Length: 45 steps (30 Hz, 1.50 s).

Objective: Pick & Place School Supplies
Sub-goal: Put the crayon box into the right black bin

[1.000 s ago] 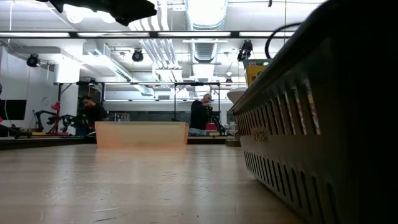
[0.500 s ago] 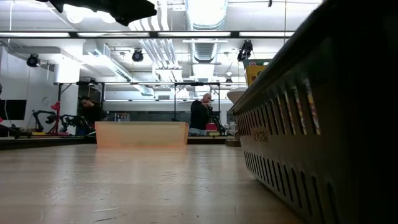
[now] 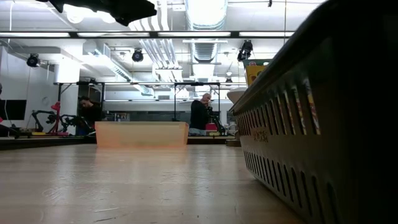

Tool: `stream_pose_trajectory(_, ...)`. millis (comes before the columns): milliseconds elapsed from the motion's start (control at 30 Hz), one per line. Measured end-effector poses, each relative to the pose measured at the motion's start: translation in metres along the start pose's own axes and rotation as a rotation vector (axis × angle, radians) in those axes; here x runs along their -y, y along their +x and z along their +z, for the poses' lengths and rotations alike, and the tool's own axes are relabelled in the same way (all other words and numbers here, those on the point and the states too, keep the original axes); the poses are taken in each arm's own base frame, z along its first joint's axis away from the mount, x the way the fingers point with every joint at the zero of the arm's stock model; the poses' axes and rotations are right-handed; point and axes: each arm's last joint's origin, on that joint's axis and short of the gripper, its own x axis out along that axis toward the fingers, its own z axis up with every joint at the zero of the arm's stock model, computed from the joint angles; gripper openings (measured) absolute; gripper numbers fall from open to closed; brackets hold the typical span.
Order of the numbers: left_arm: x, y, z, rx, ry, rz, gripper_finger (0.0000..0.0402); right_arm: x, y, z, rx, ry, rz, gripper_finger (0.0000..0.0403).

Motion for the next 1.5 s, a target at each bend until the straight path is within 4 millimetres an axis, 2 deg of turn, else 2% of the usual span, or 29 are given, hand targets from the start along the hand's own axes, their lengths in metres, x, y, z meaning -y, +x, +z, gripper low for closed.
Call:
stream_pose_trajectory(167,0.0,0.0,0.0,0.0,0.0,0.0,0.0188,-0.018,0.024,0.007,-0.03,-0.071,-0.039,0.0008)
stream_pose_trajectory(300,0.0,0.0,0.0,0.0,0.0,0.0,0.0188,-0.025,0.041,0.01,-0.065,-0.092,-0.108,0.0008)
stream_pose_trajectory(633,0.0,0.0,0.0,0.0,0.0,0.0,0.0188,-0.009,0.086,0.004,-0.233,0.042,-0.249,0.0008)
stream_pose_trajectory(767,0.0,0.0,0.0,0.0,0.0,0.0,0.0188,-0.005,0.102,0.003,-0.272,0.048,-0.204,0.0008)
stream_pose_trajectory(1133,0.0,0.0,0.0,0.0,0.0,0.0,0.0188,-0.004,0.108,0.003,-0.271,0.009,-0.183,0.0008)
stream_pose_trajectory(1500,0.0,0.0,0.0,0.0,0.0,0.0,0.0188,-0.002,0.11,0.003,-0.29,-0.104,-0.168,0.0008)
